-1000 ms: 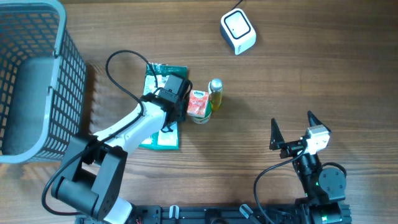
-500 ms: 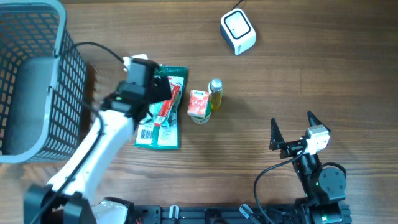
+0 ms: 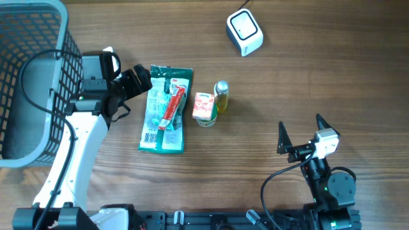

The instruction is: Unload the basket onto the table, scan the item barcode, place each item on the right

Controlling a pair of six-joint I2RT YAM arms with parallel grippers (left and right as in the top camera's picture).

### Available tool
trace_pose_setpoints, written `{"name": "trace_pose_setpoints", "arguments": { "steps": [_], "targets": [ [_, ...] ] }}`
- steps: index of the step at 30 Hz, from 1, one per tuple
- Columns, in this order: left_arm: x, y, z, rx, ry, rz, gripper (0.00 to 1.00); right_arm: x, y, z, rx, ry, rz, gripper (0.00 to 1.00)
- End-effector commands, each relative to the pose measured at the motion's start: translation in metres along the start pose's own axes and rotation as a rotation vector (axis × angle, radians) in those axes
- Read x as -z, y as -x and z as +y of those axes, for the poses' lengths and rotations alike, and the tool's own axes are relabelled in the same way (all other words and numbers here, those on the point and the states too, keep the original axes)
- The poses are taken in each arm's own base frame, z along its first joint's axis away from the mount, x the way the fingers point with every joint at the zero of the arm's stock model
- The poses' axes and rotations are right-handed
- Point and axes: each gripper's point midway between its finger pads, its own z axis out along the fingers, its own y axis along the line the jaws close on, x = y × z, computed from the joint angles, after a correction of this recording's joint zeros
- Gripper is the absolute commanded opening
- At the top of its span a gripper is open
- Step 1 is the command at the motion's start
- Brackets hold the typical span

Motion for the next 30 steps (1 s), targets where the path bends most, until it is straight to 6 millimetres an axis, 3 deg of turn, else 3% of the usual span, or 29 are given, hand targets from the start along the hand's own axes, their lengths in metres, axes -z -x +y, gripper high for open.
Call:
{"name": "trace_pose_setpoints", "arguments": {
  "steps": [1, 21, 26, 29, 30],
  "targets": [
    [0.007, 0.007, -0.006, -0.005, -0.025, -0.019, 1.00, 0.000, 0.002, -0.003, 0.012, -0.014, -0.007, 1.00],
    [0.007, 0.007, -0.006, -0.005, -0.025, -0.019, 1.00, 0.000, 0.002, -0.003, 0.010, -0.013, -0.009, 1.00],
    [0.007, 0.007, -0.006, -0.005, -0.025, -0.019, 1.00, 0.001, 0.004, 0.011, 0.003, 0.065, -0.016, 1.00],
    [0.007, 0.007, -0.006, -0.005, -0.025, -0.019, 1.00, 0.001, 0.004, 0.011, -0.107, 0.069, -0.012, 1.00],
    [0.007, 0.007, -0.006, -0.005, -0.025, -0.019, 1.00, 0.001, 0.004, 0.011, -0.258, 0.070, -0.007, 1.00]
  ]
}}
